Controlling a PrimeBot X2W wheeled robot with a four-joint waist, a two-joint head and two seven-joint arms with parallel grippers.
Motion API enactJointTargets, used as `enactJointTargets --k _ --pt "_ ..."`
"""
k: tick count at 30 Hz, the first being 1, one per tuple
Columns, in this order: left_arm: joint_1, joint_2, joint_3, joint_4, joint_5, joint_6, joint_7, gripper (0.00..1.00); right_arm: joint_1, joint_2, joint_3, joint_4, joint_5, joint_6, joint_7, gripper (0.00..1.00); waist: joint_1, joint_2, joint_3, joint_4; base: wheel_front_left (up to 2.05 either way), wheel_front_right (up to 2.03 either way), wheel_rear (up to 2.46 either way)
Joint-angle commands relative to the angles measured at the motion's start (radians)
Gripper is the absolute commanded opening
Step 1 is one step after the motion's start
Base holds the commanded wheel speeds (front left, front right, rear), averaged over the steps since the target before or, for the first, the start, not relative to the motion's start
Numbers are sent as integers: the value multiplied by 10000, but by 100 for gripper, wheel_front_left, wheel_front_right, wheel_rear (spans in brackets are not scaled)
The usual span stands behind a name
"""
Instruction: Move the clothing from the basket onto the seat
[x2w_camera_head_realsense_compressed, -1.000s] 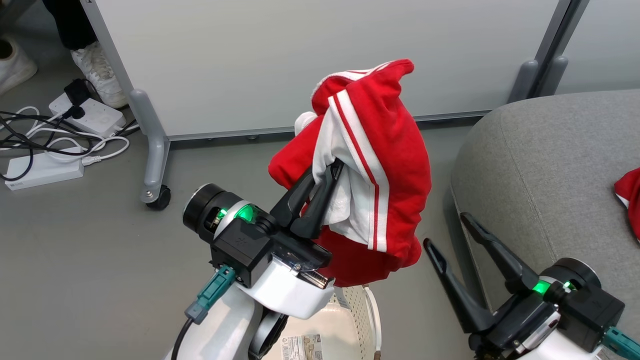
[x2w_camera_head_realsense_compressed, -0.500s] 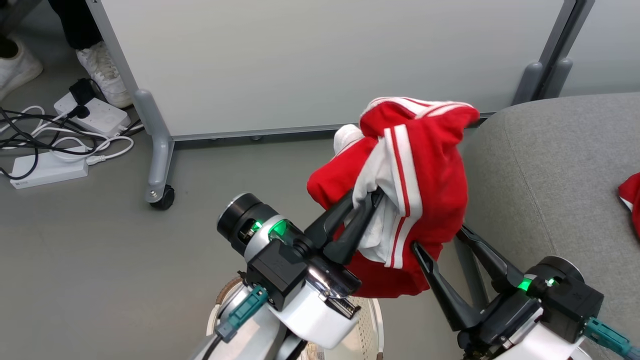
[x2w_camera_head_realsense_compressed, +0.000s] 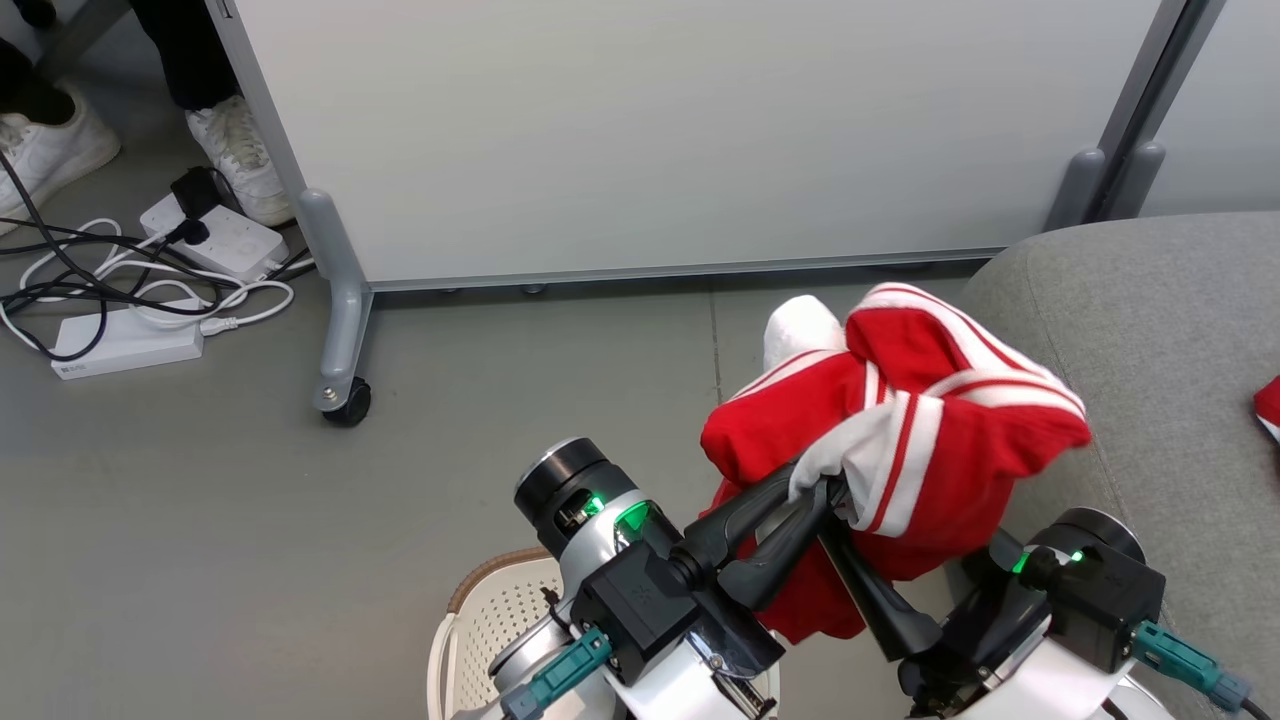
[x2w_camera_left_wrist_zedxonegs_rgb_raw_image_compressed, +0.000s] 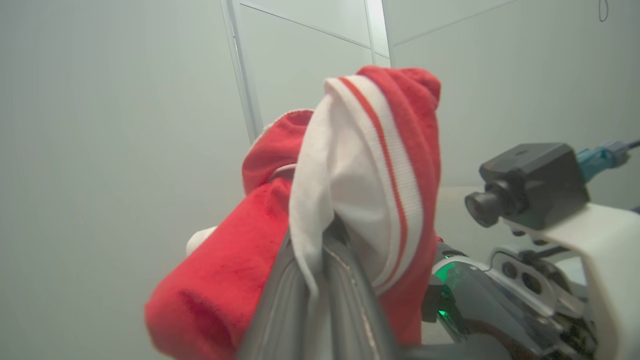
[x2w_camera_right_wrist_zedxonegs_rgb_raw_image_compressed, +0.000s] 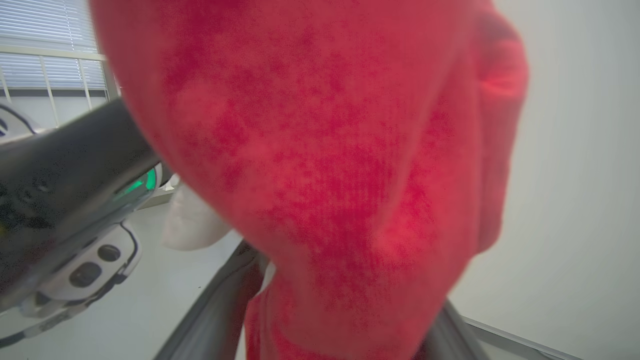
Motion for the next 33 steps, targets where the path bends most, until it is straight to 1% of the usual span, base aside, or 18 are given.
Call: enactJointTargets --k 1,6,7,8,15,22,29,33 --pt "113 26 -75 32 -86 -67 -7 0 -155 66 -11 66 -79 3 -1 100 0 -1 -20 33 0 0 0" --pt "146 26 -254 112 -122 -106 -7 0 -225 231 24 282 -28 3 1 100 0 -1 -43 81 0 0 0" --pt "150 26 -262 138 -127 -94 -7 0 -240 248 44 324 4 3 -1 45 0 -1 -47 88 0 0 0" --pt "153 26 -258 163 -133 -100 -7 0 -261 262 52 360 38 3 -1 0 0 -1 -53 92 0 0 0" --pt "135 29 -61 393 -109 -8 -7 0 -219 461 -208 554 251 3 -1 0 0 -1 -24 87 0 0 0" --pt "213 35 345 726 -179 40 -7 0 -68 856 -1160 574 103 3 -1 0 0 -1 34 40 0 0 0" --pt "288 44 508 1260 -224 -60 -7 0 76 1098 -1778 486 287 1 -1 0 0 -1 57 -5 0 0 0" --pt "337 61 451 1775 58 -114 -4 0 92 1191 -1954 466 312 1 -11 0 0 -1 88 -43 0 0 0"
